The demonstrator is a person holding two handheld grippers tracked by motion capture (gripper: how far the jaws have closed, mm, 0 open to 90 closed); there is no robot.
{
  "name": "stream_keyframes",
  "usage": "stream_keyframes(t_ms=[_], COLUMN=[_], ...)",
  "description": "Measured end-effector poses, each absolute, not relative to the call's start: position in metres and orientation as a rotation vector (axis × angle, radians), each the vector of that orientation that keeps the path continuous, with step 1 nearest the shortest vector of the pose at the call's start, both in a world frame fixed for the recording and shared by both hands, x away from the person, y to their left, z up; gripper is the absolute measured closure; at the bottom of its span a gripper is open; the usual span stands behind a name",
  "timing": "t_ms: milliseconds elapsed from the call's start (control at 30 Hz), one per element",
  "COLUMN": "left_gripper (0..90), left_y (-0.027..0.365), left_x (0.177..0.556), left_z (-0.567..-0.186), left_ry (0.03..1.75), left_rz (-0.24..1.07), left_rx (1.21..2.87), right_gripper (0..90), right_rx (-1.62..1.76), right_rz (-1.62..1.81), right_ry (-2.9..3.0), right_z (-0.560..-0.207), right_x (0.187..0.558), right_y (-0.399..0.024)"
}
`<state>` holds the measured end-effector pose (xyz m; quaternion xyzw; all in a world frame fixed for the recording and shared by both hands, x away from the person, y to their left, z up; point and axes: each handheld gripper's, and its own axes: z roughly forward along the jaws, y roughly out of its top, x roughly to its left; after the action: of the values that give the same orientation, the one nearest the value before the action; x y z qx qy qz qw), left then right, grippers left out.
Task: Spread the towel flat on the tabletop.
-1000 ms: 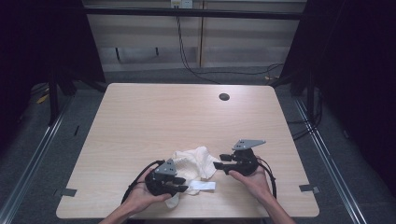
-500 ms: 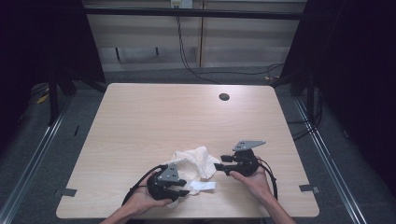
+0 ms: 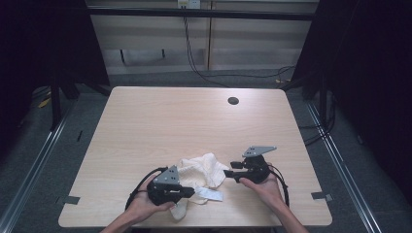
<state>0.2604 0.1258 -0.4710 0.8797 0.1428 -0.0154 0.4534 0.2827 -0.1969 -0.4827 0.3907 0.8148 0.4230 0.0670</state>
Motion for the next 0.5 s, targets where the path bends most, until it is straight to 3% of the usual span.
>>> stream_keyframes(t_ms=[333,500], left_gripper=[86.2,86.4], left_y=[0.171,0.199], left_x=[0.279,0.287], left_z=[-0.450,-0.450], left_ry=[0.498,0.571], left_rz=[0.039,0.090], left_rx=[2.045,2.029], right_gripper=[56.7,67.8], right_rx=[1.169,1.143], right_rz=[1.304,1.313], right_ry=[2.444,2.479], right_z=[-0.480,-0.482], right_x=[0.282,0.285], right_y=[-0.202,-0.200])
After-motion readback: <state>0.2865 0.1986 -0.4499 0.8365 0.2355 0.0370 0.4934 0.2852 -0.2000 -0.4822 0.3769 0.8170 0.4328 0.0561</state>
